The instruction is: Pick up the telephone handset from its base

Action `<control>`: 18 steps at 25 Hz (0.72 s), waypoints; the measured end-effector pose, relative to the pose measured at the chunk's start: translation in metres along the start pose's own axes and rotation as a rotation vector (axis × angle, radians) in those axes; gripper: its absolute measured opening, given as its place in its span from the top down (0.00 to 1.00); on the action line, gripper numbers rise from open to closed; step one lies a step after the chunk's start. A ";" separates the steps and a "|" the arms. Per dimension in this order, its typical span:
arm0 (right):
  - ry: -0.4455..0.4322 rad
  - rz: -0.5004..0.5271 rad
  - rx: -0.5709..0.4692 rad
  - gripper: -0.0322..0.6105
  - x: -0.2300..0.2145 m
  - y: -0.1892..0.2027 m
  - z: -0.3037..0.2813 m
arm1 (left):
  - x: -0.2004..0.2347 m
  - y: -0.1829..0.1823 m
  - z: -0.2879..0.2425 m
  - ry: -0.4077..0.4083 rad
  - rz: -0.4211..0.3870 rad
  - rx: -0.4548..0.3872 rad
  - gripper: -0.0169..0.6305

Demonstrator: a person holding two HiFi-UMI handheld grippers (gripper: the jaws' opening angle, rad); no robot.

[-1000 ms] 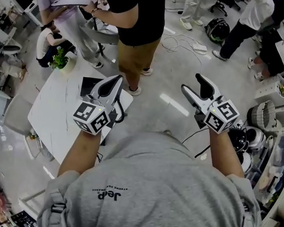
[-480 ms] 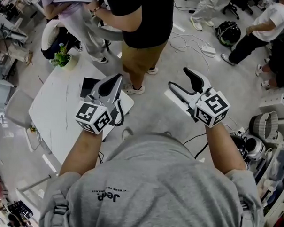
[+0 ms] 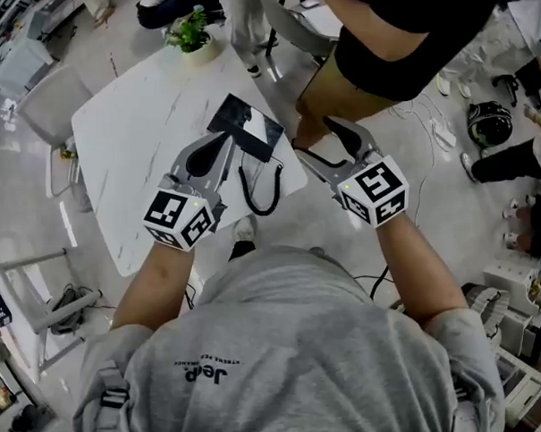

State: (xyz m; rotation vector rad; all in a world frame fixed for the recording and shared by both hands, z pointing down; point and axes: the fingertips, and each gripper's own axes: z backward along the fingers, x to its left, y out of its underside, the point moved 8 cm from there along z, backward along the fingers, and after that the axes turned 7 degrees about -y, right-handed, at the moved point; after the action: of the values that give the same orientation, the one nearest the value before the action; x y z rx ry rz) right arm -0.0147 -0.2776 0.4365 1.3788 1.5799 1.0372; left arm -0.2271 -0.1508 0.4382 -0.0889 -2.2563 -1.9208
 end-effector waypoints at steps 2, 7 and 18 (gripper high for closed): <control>-0.057 0.031 0.042 0.48 0.010 0.000 -0.041 | 0.022 0.010 0.019 -0.064 0.022 0.004 0.88; -0.111 0.074 0.169 0.48 0.033 0.021 -0.127 | 0.063 0.034 0.060 -0.166 0.056 0.007 0.88; -0.027 0.231 0.389 0.48 0.054 0.080 -0.232 | 0.106 0.082 0.094 -0.228 0.116 0.052 0.88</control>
State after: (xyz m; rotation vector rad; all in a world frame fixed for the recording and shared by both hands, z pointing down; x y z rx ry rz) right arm -0.2077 -0.2368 0.5933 1.8651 1.6909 0.8640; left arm -0.3270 -0.0522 0.5217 -0.4433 -2.3802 -1.8753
